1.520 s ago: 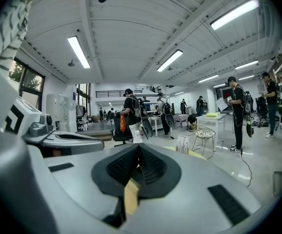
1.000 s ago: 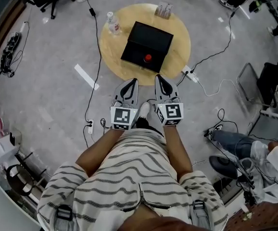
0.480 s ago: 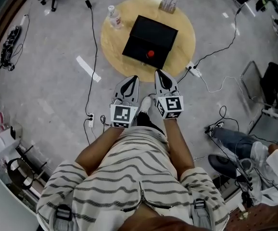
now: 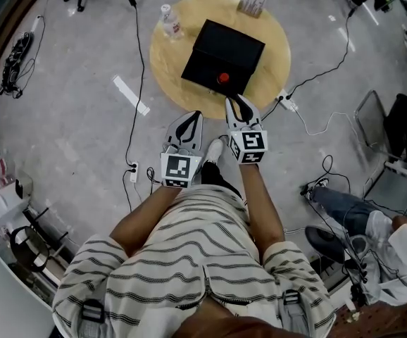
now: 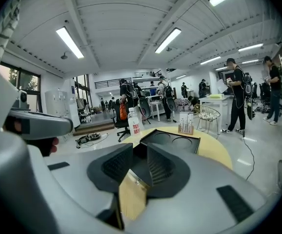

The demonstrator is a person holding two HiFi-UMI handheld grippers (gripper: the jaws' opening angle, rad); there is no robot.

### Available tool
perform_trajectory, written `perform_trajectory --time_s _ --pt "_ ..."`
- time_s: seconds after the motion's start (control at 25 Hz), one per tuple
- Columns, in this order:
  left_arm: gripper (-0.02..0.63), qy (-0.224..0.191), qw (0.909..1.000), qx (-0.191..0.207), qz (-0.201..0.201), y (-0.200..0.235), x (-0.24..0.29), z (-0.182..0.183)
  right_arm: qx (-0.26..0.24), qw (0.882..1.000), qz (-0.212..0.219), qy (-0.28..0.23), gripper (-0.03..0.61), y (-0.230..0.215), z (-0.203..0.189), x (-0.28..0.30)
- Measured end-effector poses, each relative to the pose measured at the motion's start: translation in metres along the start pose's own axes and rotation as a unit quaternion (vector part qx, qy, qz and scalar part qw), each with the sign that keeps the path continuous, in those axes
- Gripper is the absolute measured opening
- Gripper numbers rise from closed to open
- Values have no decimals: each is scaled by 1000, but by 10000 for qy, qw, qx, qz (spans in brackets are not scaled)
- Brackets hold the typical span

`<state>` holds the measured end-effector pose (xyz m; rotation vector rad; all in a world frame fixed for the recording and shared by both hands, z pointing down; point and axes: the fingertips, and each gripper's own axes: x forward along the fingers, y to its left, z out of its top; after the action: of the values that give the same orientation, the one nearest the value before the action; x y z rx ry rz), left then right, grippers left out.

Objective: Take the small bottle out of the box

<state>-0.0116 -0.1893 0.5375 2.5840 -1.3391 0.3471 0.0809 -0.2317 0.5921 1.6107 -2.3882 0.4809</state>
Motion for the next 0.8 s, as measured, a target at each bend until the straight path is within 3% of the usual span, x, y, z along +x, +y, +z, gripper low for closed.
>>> perform_trajectory --time_s 0.8 --pt "21 160 9998 -41 95 6 -3 -17 209 9986 -91 487 158 -27 -39 50"
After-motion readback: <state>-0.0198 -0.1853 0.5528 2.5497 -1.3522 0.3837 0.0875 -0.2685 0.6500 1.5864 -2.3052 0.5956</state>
